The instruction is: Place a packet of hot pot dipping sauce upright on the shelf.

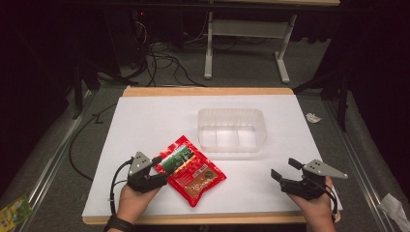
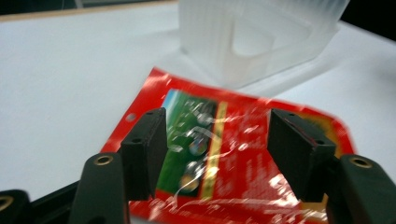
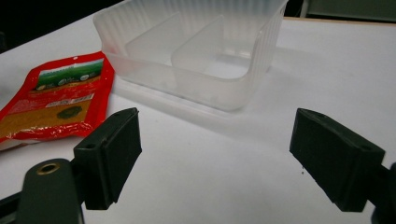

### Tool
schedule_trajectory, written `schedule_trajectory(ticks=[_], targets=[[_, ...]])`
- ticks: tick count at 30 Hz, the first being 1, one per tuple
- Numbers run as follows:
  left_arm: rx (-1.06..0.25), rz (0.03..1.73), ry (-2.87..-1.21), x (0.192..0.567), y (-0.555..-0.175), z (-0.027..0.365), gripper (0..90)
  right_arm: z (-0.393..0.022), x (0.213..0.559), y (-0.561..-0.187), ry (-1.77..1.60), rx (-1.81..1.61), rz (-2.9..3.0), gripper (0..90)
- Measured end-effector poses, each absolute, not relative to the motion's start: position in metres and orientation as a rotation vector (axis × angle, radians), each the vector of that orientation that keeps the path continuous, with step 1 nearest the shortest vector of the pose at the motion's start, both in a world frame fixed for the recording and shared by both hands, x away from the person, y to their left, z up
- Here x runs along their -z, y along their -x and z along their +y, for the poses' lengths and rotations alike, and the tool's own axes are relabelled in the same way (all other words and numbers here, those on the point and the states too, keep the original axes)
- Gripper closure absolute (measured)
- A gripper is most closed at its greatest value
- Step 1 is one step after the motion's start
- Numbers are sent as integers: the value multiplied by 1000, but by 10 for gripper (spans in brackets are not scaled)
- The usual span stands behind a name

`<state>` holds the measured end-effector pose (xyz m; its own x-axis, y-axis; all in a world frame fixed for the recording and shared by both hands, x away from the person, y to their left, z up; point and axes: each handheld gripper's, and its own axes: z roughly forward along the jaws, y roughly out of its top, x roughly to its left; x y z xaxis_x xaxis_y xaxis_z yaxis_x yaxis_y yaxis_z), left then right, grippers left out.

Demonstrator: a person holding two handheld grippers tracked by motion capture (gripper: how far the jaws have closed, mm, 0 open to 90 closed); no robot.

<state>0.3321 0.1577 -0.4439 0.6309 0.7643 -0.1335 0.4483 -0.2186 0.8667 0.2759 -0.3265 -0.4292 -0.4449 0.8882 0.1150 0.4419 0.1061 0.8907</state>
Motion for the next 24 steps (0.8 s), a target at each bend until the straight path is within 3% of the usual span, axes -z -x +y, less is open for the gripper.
schedule_trajectory(ticks=[24], targets=[[-425, 924, -1803, 438, -329, 158, 312, -326, 430, -275, -1281, -1298, 1942, 169]])
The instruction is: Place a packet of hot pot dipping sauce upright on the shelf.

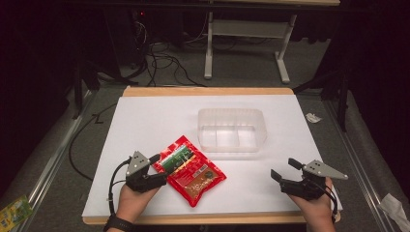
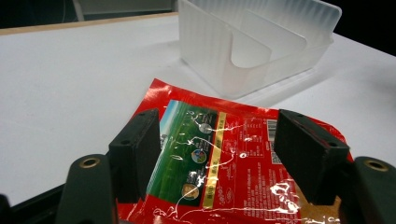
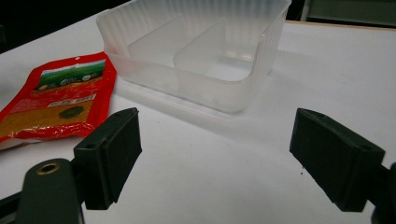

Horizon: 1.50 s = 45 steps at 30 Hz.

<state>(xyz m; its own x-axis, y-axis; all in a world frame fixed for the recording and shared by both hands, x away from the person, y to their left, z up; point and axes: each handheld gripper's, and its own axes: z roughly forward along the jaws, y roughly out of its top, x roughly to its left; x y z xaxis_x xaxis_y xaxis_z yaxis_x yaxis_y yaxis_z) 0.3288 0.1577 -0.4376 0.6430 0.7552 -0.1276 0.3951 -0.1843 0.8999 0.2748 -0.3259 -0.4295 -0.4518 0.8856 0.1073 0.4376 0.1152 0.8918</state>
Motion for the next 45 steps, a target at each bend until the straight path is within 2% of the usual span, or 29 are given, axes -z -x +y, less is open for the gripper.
schedule_trajectory(ticks=[8, 13, 19, 22, 26, 36, 45], targets=[[-443, 983, -1811, 443, -340, 167, 192, -325, 432, -277, -1275, -1293, 1964, 173], [-373, 1109, -1817, 456, -358, 182, 158, -323, 432, -277, -1278, -1286, 1977, 175], [-250, 1219, -1789, 469, -371, 195, 162, -323, 434, -278, -1278, -1286, 1987, 178], [-152, 1271, -1756, 476, -378, 200, 179, -322, 434, -278, -1280, -1285, 1995, 180], [-91, 1311, -1728, 483, -383, 205, 232, -321, 434, -278, -1275, -1285, 2003, 183], [-46, 1336, -1711, 486, -386, 209, 335, -320, 435, -279, -1274, -1285, 2015, 185], [25, 1311, -1705, 488, -387, 211, 468, -319, 436, -279, -1272, -1281, 2027, 188]])
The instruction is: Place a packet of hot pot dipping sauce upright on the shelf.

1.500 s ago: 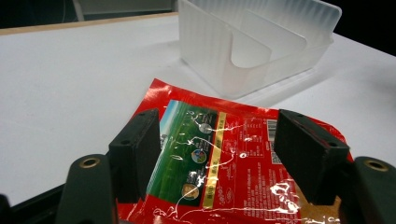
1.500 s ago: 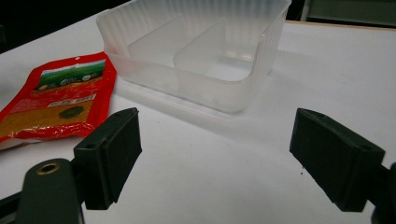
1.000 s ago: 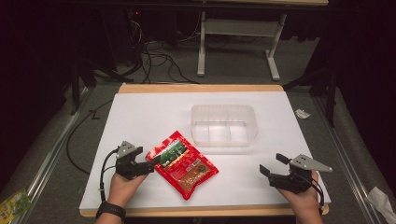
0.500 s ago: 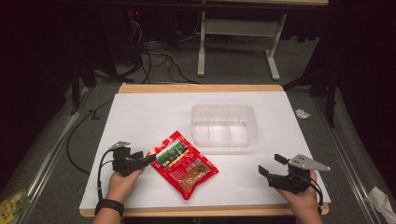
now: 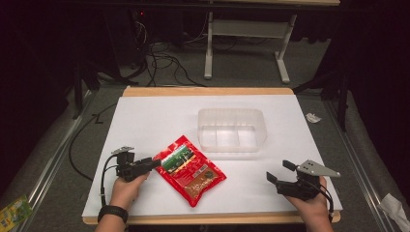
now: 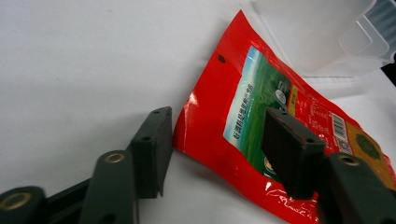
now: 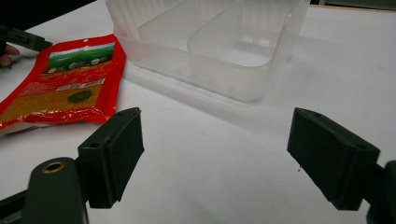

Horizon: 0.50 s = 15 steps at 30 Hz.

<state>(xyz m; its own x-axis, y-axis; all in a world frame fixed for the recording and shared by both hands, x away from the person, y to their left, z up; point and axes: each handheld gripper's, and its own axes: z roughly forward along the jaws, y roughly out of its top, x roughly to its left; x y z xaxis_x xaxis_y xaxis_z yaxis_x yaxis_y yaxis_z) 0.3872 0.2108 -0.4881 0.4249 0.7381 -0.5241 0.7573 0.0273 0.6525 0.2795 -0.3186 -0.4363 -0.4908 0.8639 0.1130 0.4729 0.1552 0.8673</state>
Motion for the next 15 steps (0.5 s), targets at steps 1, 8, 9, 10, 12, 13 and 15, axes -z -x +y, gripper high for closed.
schedule_trajectory(ticks=[1, 8, 9, 10, 12, 13, 15], targets=[[24, 1304, -1702, 488, -387, 211, 484, -318, 436, -280, -1271, -1279, 2029, 188], [30, 1219, -1665, 480, -380, 210, 595, -319, 436, -279, -1277, -1275, 2028, 192], [29, 1206, -1667, 479, -379, 209, 604, -319, 436, -280, -1274, -1276, 2028, 192], [28, 1196, -1667, 479, -378, 208, 612, -319, 436, -279, -1275, -1276, 2029, 192], [27, 1176, -1670, 477, -376, 206, 621, -319, 436, -279, -1273, -1276, 2029, 192], [28, 1167, -1677, 476, -375, 205, 621, -319, 436, -279, -1273, -1276, 2029, 193], [22, 1147, -1688, 475, -373, 202, 624, -319, 436, -279, -1271, -1277, 2029, 193]])
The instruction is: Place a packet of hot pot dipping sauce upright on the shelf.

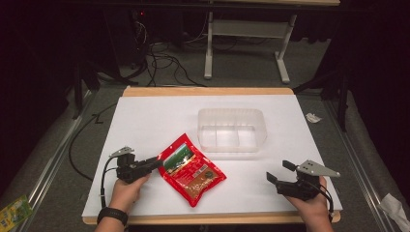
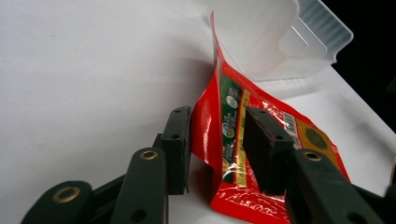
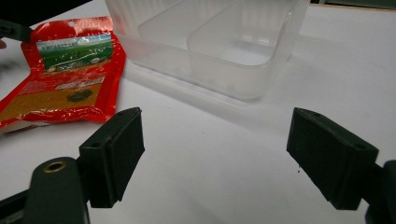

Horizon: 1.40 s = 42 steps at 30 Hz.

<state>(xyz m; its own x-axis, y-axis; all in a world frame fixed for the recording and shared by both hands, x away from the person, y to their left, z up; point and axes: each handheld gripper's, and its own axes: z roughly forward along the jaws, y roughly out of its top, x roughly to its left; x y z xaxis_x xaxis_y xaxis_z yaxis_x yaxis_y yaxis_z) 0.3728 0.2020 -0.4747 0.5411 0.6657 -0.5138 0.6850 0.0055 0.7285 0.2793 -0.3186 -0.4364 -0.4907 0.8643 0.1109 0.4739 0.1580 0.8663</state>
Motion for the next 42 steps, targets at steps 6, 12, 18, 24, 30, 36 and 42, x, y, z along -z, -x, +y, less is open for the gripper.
schedule_trajectory(ticks=[6, 12, 18, 24, 30, 36, 42], targets=[[18, 1120, -1724, 474, -369, 194, 626, -318, 437, -279, -1273, -1275, 2030, 195], [11, 1118, -1761, 475, -366, 191, 605, -317, 437, -279, -1272, -1274, 2031, 196], [6, 1096, -1775, 474, -364, 189, 595, -317, 437, -279, -1275, -1271, 2033, 197], [-7, 1080, -1795, 471, -359, 187, 590, -317, 437, -278, -1277, -1277, 2034, 198], [-20, 1059, -1824, 467, -353, 182, 587, -317, 437, -278, -1269, -1279, 2034, 198], [-47, 1072, -1862, 471, -355, 178, 603, -317, 437, -278, -1268, -1278, 2035, 199], [-93, 1122, -1863, 477, -358, 177, 662, -315, 437, -279, -1264, -1270, 2042, 200]])
